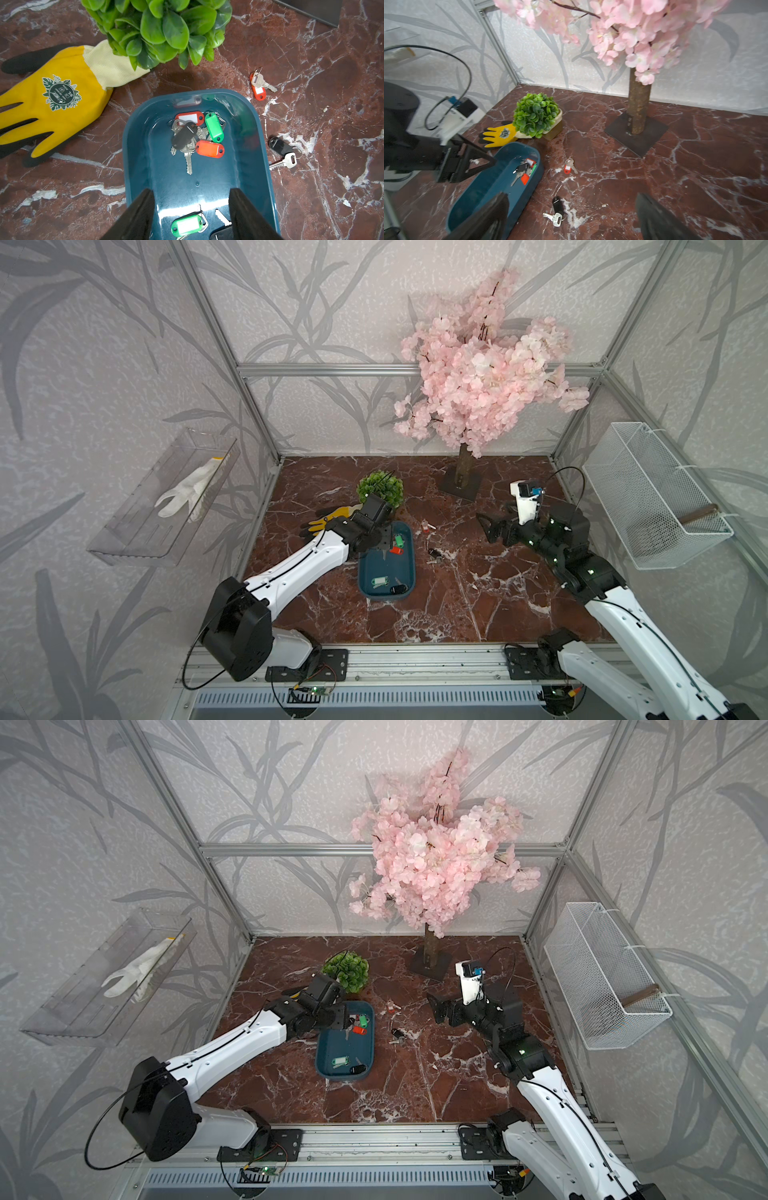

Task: Take the keys out of the storage box
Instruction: Pick up the key from the storage box.

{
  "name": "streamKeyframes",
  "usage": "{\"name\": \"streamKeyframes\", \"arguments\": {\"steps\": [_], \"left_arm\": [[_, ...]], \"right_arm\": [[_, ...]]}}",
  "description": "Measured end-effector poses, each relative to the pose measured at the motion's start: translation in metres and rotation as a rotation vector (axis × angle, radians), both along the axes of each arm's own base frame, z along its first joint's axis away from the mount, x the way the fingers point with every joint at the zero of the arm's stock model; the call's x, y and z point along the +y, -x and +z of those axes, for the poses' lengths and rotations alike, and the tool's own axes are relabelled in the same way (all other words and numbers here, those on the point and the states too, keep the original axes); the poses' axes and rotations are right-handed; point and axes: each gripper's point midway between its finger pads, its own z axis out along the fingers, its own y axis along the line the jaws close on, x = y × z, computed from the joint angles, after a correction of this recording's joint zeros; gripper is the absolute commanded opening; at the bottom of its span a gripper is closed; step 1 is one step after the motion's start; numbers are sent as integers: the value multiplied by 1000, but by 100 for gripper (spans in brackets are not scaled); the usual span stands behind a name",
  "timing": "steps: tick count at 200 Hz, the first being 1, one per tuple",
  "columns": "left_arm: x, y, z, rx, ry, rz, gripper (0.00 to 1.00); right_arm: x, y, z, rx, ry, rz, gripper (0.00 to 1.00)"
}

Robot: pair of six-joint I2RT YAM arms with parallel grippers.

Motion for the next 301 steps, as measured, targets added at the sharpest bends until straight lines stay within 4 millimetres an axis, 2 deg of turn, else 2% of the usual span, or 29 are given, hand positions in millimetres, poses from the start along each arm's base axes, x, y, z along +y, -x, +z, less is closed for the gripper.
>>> {"name": "streamKeyframes", "arguments": {"steps": [23,55,95,129,177,276,301], "left_arm": [[-4,-5,-23,60,-37,-2,53],[-12,-17,-48,113,-77,-7,47],[-21,-32,-65,135,-101,-13,41],[-27,-42,-76,146,-116,-15,38],[-23,-46,-90,158,-161,-5,36],[-23,-52,-103,161,-193,-1,34],[-24,-56,-103,150,-198,2,29]], "right_arm": [[15,10,-10,26,-12,80,99],[36,26,-35,64,8,167,99],[50,35,-46,50,38,219,99],[51,33,-45,21,54,217,99],[50,30,-47,0,62,205,99],[48,27,-44,-16,66,190,99],[48,27,-43,-20,63,189,99]]}}
